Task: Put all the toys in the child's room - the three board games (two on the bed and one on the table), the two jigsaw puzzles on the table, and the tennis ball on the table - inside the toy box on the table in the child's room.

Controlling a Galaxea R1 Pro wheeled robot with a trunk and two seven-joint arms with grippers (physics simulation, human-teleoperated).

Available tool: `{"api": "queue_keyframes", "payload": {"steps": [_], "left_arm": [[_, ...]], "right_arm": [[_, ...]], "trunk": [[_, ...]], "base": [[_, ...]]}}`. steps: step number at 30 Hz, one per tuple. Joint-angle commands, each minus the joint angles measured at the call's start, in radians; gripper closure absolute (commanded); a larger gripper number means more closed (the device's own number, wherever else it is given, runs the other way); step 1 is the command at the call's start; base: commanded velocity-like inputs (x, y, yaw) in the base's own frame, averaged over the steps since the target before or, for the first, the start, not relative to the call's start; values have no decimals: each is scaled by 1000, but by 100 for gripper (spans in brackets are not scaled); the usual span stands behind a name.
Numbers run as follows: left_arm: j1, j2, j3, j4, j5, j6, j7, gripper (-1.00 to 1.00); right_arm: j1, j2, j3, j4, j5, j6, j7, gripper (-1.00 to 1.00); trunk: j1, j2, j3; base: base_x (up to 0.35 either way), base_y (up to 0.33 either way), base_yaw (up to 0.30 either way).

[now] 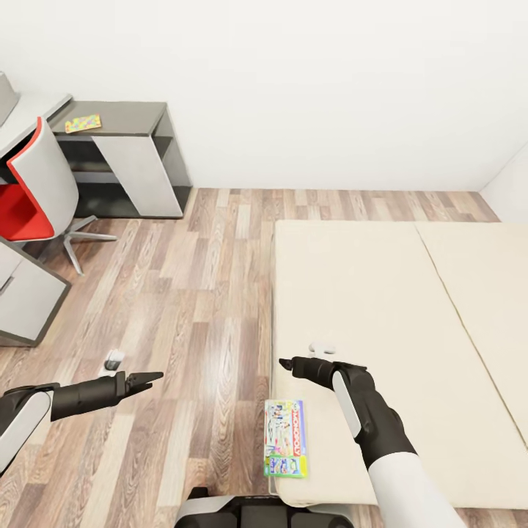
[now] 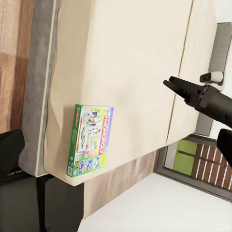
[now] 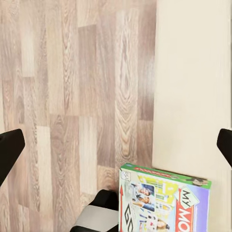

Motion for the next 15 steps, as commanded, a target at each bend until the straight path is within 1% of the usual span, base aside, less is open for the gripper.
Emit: {"api": "queue_keyframes", "payload": {"steps": [1, 15], "left_arm": [[-1, 1, -1, 0, 2, 3, -2, -100], [-1, 1, -1, 0, 2, 3, -2, -100]], "right_arm": [[-1, 1, -3, -1, -6, 6, 1, -100], [-1, 1, 1, -1, -5, 6, -1, -100]], "trunk": [[1, -2, -1], [1, -2, 0]], "base": [[0, 0, -58], [0, 0, -9]]}}
